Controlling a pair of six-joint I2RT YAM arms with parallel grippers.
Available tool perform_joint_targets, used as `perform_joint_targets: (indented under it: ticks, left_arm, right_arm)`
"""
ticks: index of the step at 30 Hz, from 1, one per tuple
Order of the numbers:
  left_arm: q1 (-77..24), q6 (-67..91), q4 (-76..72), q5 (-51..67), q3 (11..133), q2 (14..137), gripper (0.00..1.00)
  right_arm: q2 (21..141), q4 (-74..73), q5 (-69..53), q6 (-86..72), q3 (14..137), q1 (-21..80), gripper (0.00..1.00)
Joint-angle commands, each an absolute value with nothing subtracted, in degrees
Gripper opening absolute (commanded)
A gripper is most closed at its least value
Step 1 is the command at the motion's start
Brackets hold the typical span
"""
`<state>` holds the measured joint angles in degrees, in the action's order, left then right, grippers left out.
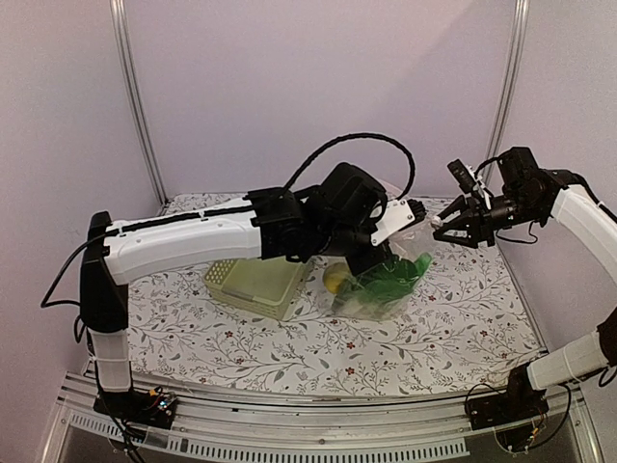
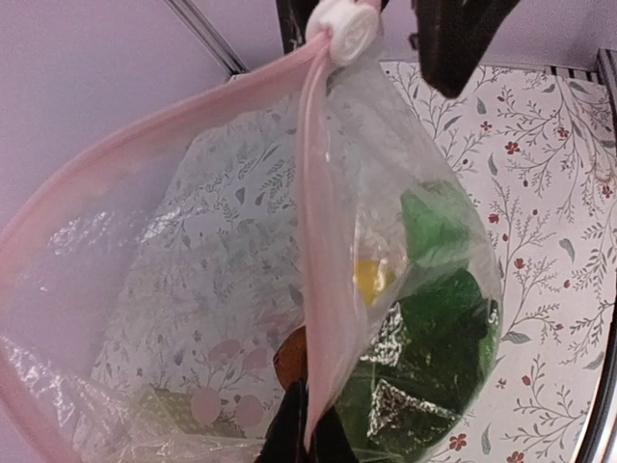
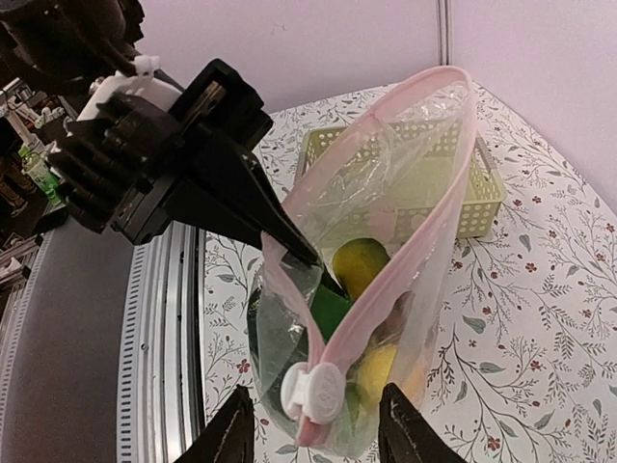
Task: Place the food in the zip-top bag and seal the zipper
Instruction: Adjust the zipper food storage bag at the center of the board, then pass from the left arm to the right
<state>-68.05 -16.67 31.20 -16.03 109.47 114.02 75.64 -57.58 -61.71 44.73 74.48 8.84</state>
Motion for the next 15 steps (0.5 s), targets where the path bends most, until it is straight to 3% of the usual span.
perform_joint_targets:
  ticks: [1, 9, 15]
  left_arm:
    - [-66.64, -15.39, 32.69, -15.08, 111.08, 112.25, 0.00]
    - [-66.41, -15.23, 32.96, -15.03, 111.44, 112.08, 0.00]
    - [-66.29, -14.90, 32.96, -15.01, 111.28, 111.75, 0.00]
  right_arm:
    - [72.52, -51.83, -60.87, 46.96, 71.74, 11.64, 0.42]
    - [72.06, -48.13, -60.03, 43.96, 70.76, 12.56, 0.29]
    - [72.24, -45.43, -57.76, 41.53, 69.59, 13.20, 0.29]
